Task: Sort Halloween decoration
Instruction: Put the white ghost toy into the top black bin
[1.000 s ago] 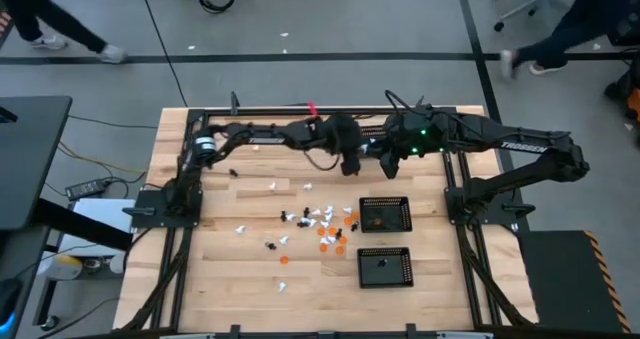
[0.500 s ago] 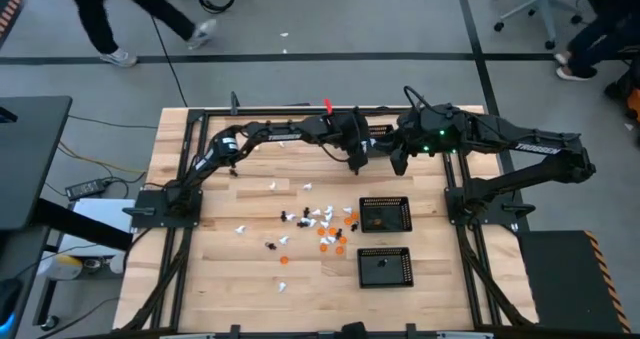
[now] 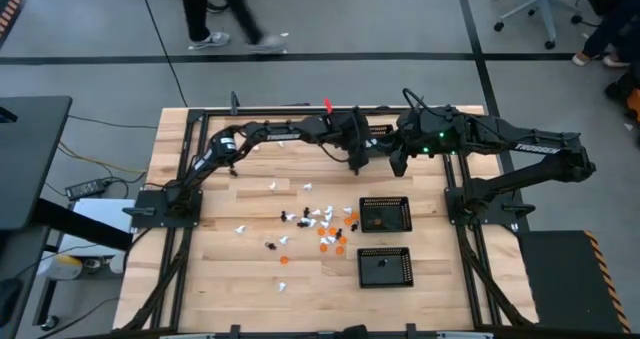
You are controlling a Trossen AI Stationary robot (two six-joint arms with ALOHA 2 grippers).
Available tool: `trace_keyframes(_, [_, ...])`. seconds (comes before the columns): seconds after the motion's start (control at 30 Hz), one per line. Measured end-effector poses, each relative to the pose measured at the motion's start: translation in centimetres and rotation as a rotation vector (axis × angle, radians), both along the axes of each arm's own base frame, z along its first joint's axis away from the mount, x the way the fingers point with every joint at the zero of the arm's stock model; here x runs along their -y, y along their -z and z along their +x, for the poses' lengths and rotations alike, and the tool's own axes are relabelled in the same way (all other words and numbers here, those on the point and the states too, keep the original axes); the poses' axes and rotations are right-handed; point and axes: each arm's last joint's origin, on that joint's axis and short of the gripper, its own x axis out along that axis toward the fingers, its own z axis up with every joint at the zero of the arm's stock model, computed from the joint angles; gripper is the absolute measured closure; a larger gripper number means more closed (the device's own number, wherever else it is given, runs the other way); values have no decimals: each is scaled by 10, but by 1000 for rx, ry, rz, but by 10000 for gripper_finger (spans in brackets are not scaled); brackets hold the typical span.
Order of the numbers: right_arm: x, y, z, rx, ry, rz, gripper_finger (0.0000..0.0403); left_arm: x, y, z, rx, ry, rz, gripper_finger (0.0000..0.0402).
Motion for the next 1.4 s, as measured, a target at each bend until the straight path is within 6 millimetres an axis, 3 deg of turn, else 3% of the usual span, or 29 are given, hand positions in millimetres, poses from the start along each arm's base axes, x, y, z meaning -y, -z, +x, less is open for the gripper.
trace_keyframes(0.17, [0, -3, -5, 12, 7, -9, 270, 3, -38, -8, 51, 7, 24, 242])
trace_keyframes(0.4, [-4, -3, -10, -4, -86, 15, 270, 5, -36, -23, -97, 9, -13, 248])
trace_keyframes(0.6, [-7, 24, -4, -138, -188, 83, 270, 25, -50, -33, -90, 68, -5, 249])
trace_keyframes(0.7, [-9, 37, -1, -169, -190, 103, 270, 36, -59, -48, -46, 80, 11, 249])
trace_keyframes(0.93, [-11, 57, 5, -160, -152, 118, 270, 56, -49, -112, 20, -11, -34, 249])
trace_keyframes(1.1, [-10, 63, 11, -94, -154, 109, 270, 61, -30, -155, -59, -128, -93, 249])
trace_keyframes(1.4, [-9, 67, 12, -80, -147, 116, 270, 35, -8, -192, -112, -416, -271, 247])
